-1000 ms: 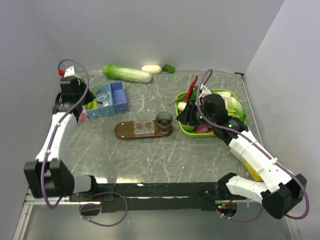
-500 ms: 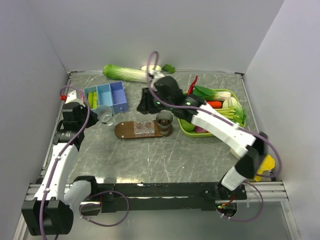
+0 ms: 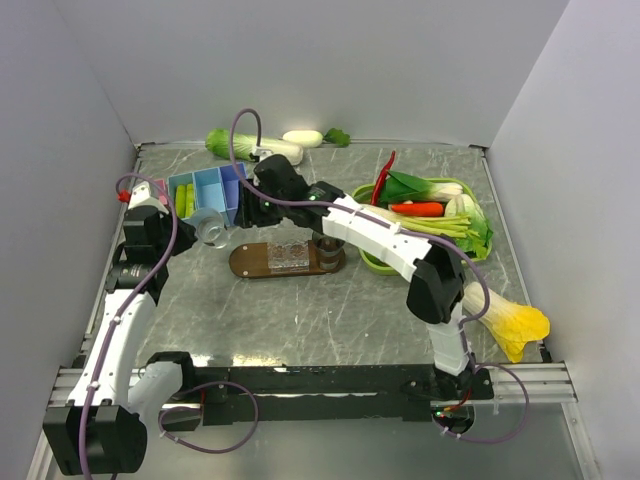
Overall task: Prepare toiletry sets of a toothbrush and toothpaste on the tray
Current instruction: Pick up the cup from the storage box.
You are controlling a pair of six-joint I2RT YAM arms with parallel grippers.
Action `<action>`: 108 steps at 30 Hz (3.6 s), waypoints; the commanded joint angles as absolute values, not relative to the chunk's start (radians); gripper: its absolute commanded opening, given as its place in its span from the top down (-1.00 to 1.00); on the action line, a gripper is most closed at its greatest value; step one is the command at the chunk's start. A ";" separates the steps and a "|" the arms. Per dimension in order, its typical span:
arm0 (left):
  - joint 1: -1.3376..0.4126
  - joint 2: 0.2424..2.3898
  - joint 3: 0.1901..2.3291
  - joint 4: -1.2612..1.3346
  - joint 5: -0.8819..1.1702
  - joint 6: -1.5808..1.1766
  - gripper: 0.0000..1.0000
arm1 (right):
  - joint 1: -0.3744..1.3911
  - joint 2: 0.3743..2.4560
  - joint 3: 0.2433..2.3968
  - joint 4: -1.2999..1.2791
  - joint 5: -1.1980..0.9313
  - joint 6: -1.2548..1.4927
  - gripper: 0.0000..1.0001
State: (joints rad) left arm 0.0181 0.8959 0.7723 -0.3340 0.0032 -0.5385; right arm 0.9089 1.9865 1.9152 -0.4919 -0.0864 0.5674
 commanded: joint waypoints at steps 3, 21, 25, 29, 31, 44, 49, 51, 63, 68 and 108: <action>0.017 0.890 0.792 -0.201 0.032 -0.568 0.98 | 0.940 2.051 2.029 -0.472 -0.044 0.603 -0.03; -0.023 0.896 0.772 -0.183 0.055 -0.583 0.98 | 0.962 2.163 2.140 -0.521 -0.005 0.614 0.08; -0.040 0.894 0.770 -0.178 0.051 -0.584 0.98 | 0.962 2.175 2.143 -0.528 -0.002 0.612 0.11; -0.066 0.893 0.770 -0.176 0.038 -0.584 0.98 | 0.966 2.192 2.163 -0.554 0.037 0.603 0.19; -0.074 0.893 0.767 -0.175 0.040 -0.586 0.98 | 0.965 2.195 2.166 -0.558 0.049 0.597 0.25; -0.127 0.861 0.746 -0.137 0.101 -0.565 0.63 | 0.965 2.165 2.112 -0.526 0.057 0.574 1.00; -0.127 0.868 0.747 -0.133 0.123 -0.560 0.34 | 0.960 2.125 2.036 -0.459 0.017 0.552 1.00; -0.127 0.868 0.755 -0.137 0.126 -0.551 0.12 | 0.954 2.106 2.017 -0.427 -0.018 0.534 1.00; -0.127 0.916 0.799 -0.178 0.244 -0.465 -0.31 | 0.911 1.985 1.939 -0.420 -0.179 0.355 1.00; -0.127 0.890 0.790 -0.166 0.336 -0.408 -0.41 | 0.900 1.950 1.939 -0.475 -0.250 0.255 1.00; -0.201 0.950 0.796 -0.262 0.462 -0.261 0.07 | 0.896 1.956 2.049 -0.775 -0.338 -0.112 1.00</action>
State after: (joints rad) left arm -0.1757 0.9718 0.7620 -0.2558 0.5407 -0.2935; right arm 0.8948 1.9976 1.9644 -0.8032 -0.3302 -0.1032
